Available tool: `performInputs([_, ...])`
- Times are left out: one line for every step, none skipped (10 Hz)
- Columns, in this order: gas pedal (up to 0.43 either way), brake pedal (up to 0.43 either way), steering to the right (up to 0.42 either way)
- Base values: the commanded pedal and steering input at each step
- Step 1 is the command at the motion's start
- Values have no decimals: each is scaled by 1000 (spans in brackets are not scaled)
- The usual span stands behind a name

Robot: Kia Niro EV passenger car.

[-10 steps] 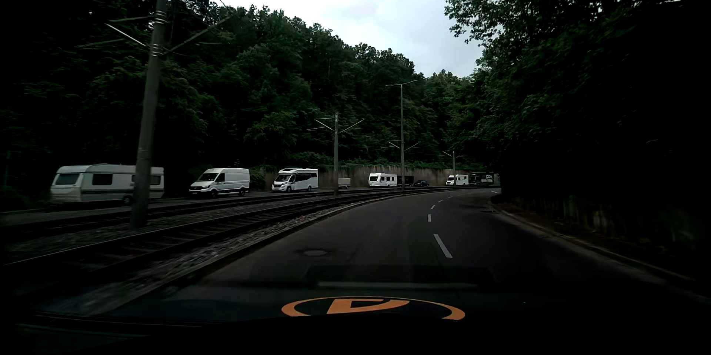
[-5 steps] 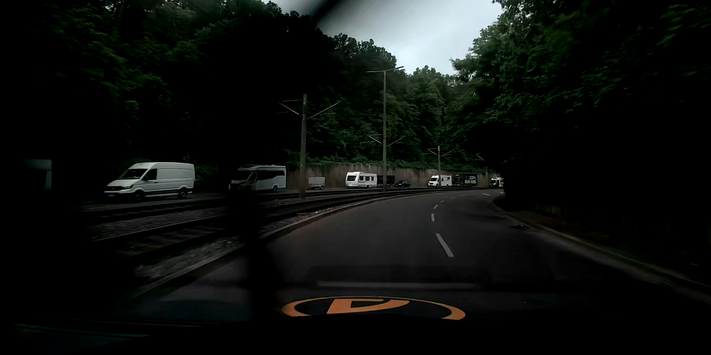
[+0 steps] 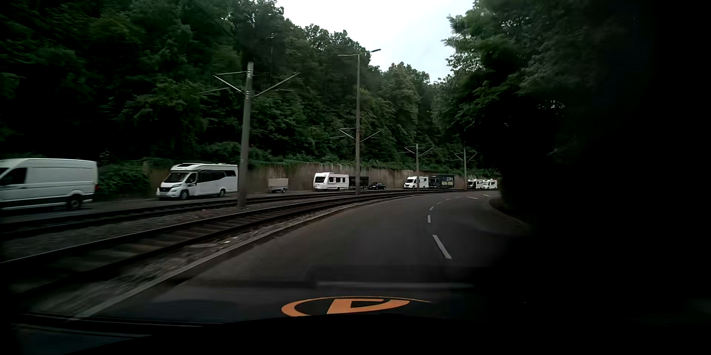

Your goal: Follow the waypoints while adhering to traffic rules and regulations

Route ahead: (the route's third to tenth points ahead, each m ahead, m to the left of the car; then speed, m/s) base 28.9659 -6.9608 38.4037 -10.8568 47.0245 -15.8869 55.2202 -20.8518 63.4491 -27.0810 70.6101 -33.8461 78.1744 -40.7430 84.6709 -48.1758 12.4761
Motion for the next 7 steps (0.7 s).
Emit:
performInputs([177, 0, 48])
performInputs([177, 0, 49])
performInputs([177, 0, 48])
performInputs([177, 0, 49])
performInputs([169, 0, 47])
performInputs([169, 0, 45])
performInputs([169, 0, 46])
